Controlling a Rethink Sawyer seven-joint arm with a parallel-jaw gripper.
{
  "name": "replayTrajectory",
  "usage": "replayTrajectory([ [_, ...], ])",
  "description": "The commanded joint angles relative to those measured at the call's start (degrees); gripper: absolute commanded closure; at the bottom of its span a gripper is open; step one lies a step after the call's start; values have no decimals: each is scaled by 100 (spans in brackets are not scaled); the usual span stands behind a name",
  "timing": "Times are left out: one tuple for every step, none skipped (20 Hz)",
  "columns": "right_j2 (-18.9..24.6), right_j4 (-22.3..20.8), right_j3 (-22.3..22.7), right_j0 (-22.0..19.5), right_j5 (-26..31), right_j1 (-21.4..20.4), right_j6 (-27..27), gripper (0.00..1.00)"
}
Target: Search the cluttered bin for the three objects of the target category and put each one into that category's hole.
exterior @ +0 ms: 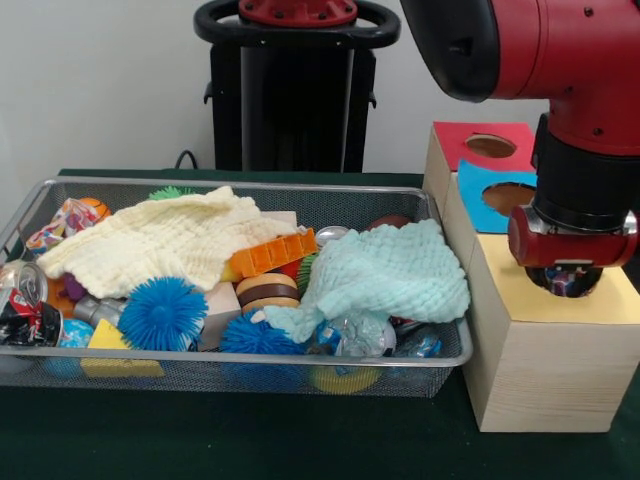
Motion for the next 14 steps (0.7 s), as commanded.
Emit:
replayTrajectory([
  [371, -188, 659, -160, -108, -367, -7, 0],
  [359, -186, 680, -147, -99, -395, 9, 0],
  [350, -173, 719, -139, -87, -431, 36, 0],
  [332, -176, 757, -123, -99, -472, 62, 0],
  [333, -171, 780, -125, -93, -495, 65, 0],
  [343, -169, 788, -132, -82, -502, 50, 0],
  [355, -166, 800, -143, -65, -514, 32, 0],
  [351, -176, 795, -142, -64, -517, 23, 0],
  [364, -205, 760, -145, -66, -506, -35, 0],
  [377, -235, 725, -149, -68, -494, -92, 0],
  [393, -219, 715, -159, -62, -477, -87, 0],
  [373, -247, 692, -140, -107, -503, -85, 0],
  [366, -226, 741, -137, -133, -527, -32, 0],
  [359, -205, 789, -135, -159, -552, 20, 0],
])
